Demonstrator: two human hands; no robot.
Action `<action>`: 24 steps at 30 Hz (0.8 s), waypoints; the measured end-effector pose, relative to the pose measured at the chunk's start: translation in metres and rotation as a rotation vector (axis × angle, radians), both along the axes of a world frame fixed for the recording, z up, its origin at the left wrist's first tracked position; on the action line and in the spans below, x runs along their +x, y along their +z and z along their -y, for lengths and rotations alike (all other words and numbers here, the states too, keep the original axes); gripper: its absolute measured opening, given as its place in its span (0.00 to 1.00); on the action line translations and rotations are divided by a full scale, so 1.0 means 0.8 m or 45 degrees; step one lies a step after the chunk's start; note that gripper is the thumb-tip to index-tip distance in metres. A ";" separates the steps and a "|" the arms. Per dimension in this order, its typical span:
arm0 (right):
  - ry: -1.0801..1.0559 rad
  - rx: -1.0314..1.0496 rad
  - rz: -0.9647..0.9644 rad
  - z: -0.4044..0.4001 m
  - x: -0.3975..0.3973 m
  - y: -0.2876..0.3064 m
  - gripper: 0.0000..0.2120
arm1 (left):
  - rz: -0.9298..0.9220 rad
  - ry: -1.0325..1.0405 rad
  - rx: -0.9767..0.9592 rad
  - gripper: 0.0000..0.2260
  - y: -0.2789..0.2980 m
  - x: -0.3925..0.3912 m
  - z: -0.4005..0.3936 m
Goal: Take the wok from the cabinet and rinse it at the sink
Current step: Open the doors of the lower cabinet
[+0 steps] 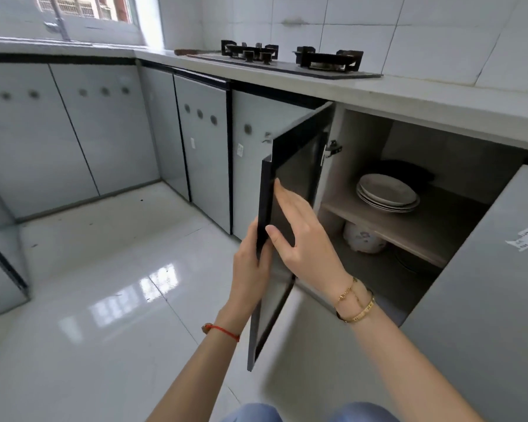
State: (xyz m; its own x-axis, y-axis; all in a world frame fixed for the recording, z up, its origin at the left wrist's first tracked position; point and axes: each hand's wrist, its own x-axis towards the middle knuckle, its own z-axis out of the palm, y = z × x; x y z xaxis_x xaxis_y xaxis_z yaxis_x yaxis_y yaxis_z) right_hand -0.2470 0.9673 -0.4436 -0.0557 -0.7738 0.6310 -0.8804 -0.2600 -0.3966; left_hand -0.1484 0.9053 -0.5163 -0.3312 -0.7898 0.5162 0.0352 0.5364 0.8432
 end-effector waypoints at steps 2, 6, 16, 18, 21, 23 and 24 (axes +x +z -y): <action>0.029 0.004 -0.018 0.024 0.011 -0.001 0.32 | -0.011 0.021 0.051 0.15 0.002 0.013 0.021; 0.047 -0.006 -0.078 0.066 0.026 -0.001 0.32 | -0.032 0.047 0.104 0.12 0.005 0.029 0.059; 0.092 0.015 -0.216 0.153 0.029 -0.009 0.32 | -0.016 0.059 0.223 0.10 0.006 0.051 0.142; 0.080 0.003 -0.260 0.165 0.028 -0.009 0.31 | -0.004 0.041 0.243 0.11 0.006 0.054 0.155; 0.081 -0.024 -0.305 0.178 0.027 -0.011 0.32 | -0.010 0.034 0.250 0.12 0.007 0.057 0.167; 0.069 -0.045 -0.323 0.184 0.028 -0.012 0.33 | -0.031 0.014 0.264 0.13 0.006 0.058 0.172; 0.062 -0.055 -0.324 0.186 0.029 -0.013 0.33 | -0.033 0.006 0.262 0.12 0.005 0.058 0.175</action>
State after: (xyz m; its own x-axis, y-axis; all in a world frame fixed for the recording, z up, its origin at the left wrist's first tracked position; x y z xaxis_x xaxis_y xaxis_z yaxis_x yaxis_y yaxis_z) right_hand -0.2238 0.8181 -0.4540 0.1459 -0.7437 0.6524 -0.9365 -0.3163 -0.1512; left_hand -0.1020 0.7653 -0.5122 -0.3161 -0.8811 0.3518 0.0560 0.3528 0.9340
